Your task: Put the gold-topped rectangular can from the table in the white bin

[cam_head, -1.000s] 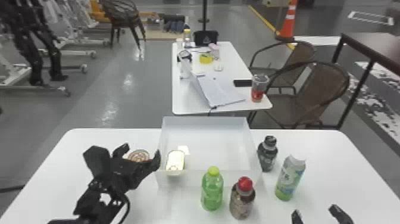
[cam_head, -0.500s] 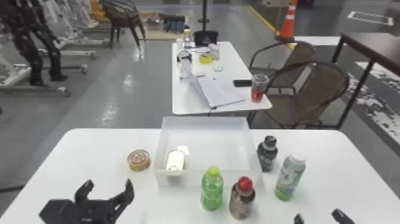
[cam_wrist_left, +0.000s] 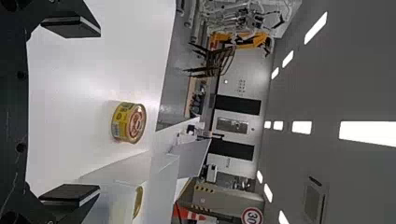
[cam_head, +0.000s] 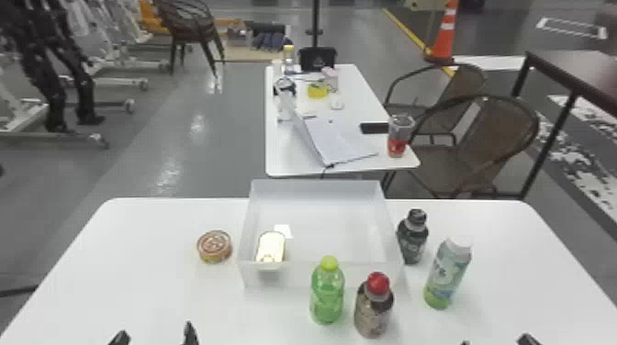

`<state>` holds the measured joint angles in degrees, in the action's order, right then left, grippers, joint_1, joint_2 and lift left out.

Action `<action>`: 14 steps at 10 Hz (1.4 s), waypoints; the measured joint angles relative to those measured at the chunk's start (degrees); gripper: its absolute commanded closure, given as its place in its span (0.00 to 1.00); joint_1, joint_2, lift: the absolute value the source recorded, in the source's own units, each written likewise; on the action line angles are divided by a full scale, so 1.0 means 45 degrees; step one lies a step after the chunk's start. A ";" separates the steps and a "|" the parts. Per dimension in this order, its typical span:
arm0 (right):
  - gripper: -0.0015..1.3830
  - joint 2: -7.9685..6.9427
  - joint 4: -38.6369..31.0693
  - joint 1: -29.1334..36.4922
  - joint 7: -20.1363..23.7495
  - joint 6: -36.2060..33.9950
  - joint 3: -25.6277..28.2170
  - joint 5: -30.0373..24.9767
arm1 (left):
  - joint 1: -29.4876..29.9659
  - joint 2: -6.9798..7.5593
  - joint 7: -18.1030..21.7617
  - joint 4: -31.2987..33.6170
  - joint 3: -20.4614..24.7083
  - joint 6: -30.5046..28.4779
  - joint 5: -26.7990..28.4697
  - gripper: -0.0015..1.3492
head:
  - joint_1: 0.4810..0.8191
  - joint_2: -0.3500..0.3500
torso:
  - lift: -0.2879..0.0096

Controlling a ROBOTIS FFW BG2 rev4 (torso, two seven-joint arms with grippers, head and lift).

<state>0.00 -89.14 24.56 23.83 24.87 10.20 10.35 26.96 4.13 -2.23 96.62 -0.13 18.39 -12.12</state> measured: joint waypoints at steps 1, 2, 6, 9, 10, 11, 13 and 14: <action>0.11 0.0000 -0.0108 0.0183 -0.0043 -0.0002 0.0000 0.0004 | 0.0125 0.0000 -0.0179 0.0024 -0.0057 0.0025 -0.0001 0.09 | 0.20 0.50 | 0.63; 0.11 0.0000 -0.0227 0.0411 -0.0098 -0.0056 0.0000 0.0004 | 0.0170 -0.0003 -0.0212 0.0032 -0.0071 0.0025 -0.0002 0.09 | 0.20 0.50 | 0.63; 0.11 0.0000 -0.0444 0.0755 -0.0219 -0.0175 -0.0001 -0.0015 | 0.0188 -0.0039 -0.0237 0.0033 -0.0070 -0.0079 -0.0041 0.09 | 0.20 0.50 | 0.63; 0.11 0.0000 -0.0446 0.0753 -0.0218 -0.0192 -0.0001 -0.0015 | 0.0196 -0.0039 -0.0232 0.0033 -0.0069 -0.0158 -0.0110 0.09 | 0.20 0.50 | 0.63; 0.11 0.0000 -0.0446 0.0753 -0.0218 -0.0194 -0.0001 -0.0015 | 0.0200 -0.0039 -0.0233 0.0033 -0.0069 -0.0160 -0.0118 0.09 | 0.20 0.50 | 0.63; 0.11 0.0000 -0.0446 0.0747 -0.0218 -0.0195 -0.0001 -0.0015 | 0.0201 -0.0039 -0.0235 0.0033 -0.0069 -0.0161 -0.0119 0.09 | 0.20 0.50 | 0.63; 0.11 0.0000 -0.0446 0.0733 -0.0225 -0.0199 -0.0001 -0.0015 | 0.0193 -0.0039 -0.0228 0.0032 -0.0072 -0.0173 -0.0130 0.09 | 0.20 0.50 | 0.63; 0.11 0.0000 -0.0447 0.0722 -0.0233 -0.0206 -0.0001 -0.0015 | 0.0190 -0.0039 -0.0231 0.0022 -0.0083 -0.0179 -0.0150 0.09 | 0.20 0.50 | 0.63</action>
